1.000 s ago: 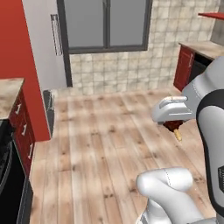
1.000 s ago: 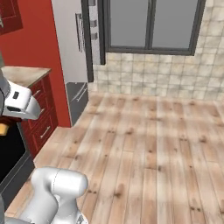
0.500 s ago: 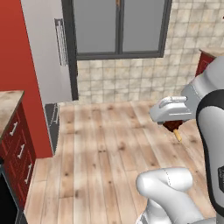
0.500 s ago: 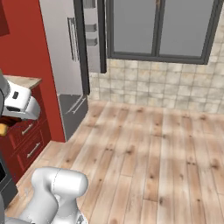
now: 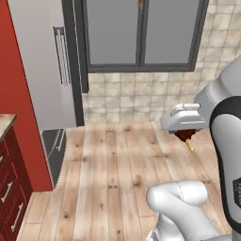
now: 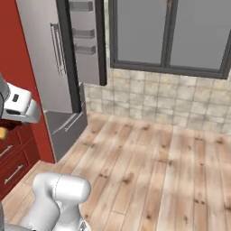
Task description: Transport the steak and avocado to the fridge. Place the steak on the rack containing meat and place the avocado on the rack containing the vegetable, ensuring meats and vegetables are on different racks.
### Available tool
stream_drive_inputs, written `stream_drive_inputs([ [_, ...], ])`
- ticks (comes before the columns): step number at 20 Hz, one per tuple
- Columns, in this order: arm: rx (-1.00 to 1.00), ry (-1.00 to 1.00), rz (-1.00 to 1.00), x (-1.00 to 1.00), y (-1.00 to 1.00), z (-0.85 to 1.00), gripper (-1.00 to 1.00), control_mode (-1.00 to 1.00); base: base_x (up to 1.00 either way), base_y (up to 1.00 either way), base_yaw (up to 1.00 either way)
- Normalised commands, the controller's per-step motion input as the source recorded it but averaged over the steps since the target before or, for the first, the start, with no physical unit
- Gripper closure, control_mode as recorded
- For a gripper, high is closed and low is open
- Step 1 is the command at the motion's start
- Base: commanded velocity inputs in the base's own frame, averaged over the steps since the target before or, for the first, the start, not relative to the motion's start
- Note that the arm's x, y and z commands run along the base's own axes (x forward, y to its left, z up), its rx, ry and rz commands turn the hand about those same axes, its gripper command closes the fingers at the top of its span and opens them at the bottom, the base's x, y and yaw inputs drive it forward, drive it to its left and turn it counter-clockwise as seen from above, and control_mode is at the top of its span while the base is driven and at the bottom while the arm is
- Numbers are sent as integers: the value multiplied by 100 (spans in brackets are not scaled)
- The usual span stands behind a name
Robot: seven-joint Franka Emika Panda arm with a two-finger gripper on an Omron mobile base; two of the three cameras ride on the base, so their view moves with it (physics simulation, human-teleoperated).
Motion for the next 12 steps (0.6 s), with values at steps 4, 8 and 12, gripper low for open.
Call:
stream_drive_inputs([
  [4,0,0,0,0,0,0,100,100,100,-60,37],
  [8,0,0,0,0,0,0,100,100,100,-61,52],
  [12,0,0,0,0,0,0,100,100,83,-65,64],
])
